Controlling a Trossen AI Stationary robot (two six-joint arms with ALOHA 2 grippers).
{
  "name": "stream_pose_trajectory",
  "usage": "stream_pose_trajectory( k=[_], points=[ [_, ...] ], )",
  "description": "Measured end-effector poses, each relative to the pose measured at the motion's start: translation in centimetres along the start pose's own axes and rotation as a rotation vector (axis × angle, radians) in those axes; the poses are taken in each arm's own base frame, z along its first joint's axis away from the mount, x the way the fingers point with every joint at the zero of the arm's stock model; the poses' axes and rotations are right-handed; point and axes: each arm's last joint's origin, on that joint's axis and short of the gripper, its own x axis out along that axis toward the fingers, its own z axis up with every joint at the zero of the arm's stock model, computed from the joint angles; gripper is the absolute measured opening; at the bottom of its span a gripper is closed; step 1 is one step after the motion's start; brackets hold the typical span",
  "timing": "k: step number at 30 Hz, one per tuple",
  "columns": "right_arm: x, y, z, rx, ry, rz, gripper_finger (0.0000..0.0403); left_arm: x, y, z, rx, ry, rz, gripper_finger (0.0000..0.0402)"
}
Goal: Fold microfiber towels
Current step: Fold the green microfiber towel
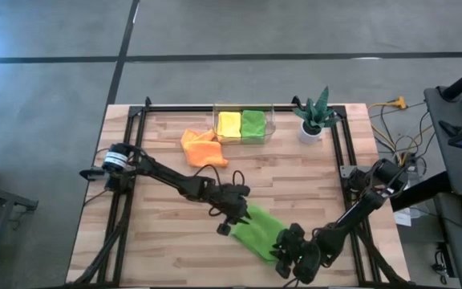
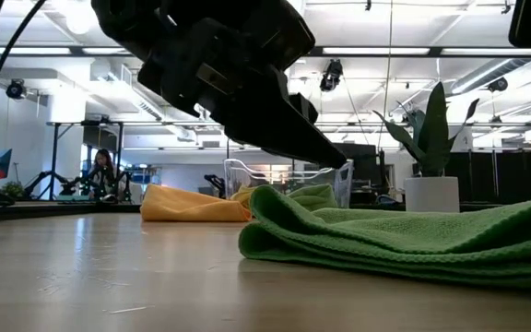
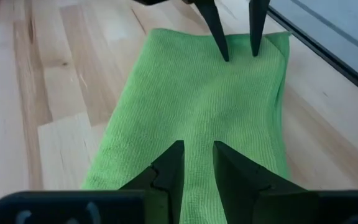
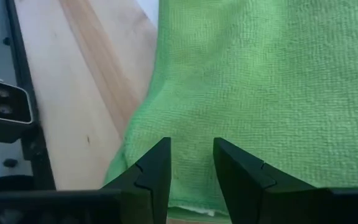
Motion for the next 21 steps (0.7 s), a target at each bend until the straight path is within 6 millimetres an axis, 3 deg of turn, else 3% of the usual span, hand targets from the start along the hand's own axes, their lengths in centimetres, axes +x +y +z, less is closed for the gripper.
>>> stream_pose_trajectory(
  k=[4, 9, 15, 19, 21],
  points=[
    [-0.2, 0.4, 0.2, 0.014, 0.003, 0.018, 0.0118, 0.0, -0.2, 0.0, 0.002, -0.001, -0.008, 0.0085],
    [-1.3, 1.3, 1.1, 0.015, 0.005, 0.05, 0.0118, 0.3, -0.8, -0.1, 0.013, 0.01, -0.025, 0.0139],
    [-2.7, 2.0, 2.5, -0.135, 0.012, 0.003, 0.0118, 0.6, -0.8, -0.5, 0.005, 0.023, -0.021, 0.0207],
    [-3.1, 2.5, 3.0, -0.267, 0.006, 0.009, 0.0118, 0.7, -0.8, -0.6, 0.003, 0.027, -0.022, 0.0226],
    [-3.2, 2.5, 3.3, -0.223, 0.003, -0.015, 0.0118, 0.7, -0.8, -0.6, 0.003, 0.026, -0.022, 0.0228]
  ],
)
